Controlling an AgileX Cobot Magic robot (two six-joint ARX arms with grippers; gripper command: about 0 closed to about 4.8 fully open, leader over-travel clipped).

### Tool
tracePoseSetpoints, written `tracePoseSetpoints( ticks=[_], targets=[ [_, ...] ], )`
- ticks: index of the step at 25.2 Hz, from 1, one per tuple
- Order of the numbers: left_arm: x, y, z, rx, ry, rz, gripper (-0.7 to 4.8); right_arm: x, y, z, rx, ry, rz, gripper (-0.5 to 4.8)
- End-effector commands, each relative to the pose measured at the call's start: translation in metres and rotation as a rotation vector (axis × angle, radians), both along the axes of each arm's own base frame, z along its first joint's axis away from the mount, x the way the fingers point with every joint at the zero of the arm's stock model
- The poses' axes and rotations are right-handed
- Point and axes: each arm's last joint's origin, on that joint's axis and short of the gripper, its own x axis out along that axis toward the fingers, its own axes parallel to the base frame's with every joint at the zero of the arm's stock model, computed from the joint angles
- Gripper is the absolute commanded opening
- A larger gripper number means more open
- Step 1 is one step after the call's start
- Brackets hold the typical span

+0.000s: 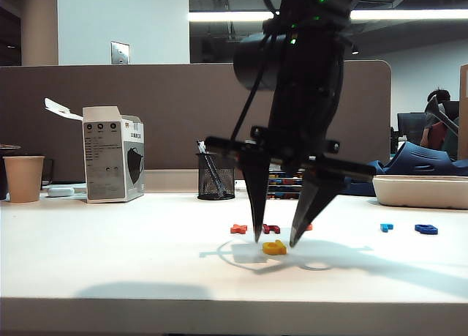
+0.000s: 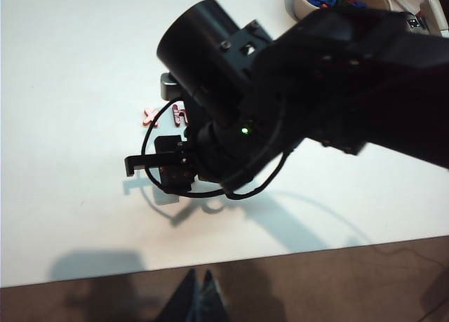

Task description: Select the appropriate letters from the row of letter magnets placed on the table to arrange into the word "dog".

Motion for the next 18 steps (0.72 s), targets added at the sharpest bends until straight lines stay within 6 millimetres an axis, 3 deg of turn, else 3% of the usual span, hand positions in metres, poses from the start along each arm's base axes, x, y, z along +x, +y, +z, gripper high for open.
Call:
tracePoseSetpoints(
  ticks=[1,6,8,12,18],
  targets=[
    [0.000,0.000,0.002,-0.008,-0.007,0.001,-0.05,0.000,-0.002,0.013,0.025,-0.029,0.002,1.91],
    [0.000,0.000,0.002,-0.008,-0.007,0.001,-0.05,0.007,-0.004,0.028,0.029,-0.088,0.041,1.84],
    [0.000,0.000,0.002,-0.008,-0.007,0.001,-0.05,0.016,-0.007,0.036,0.022,-0.150,0.075,0.78],
    [0.000,0.000,0.002,-0.008,-0.007,0.001,-0.05,0.030,-0.013,0.042,0.034,-0.248,0.109,-0.08],
    [0.000,0.000,0.002,-0.008,-0.007,0.001,-0.05,0.051,-0.031,0.045,0.048,-0.352,0.097,-0.07]
  ],
)
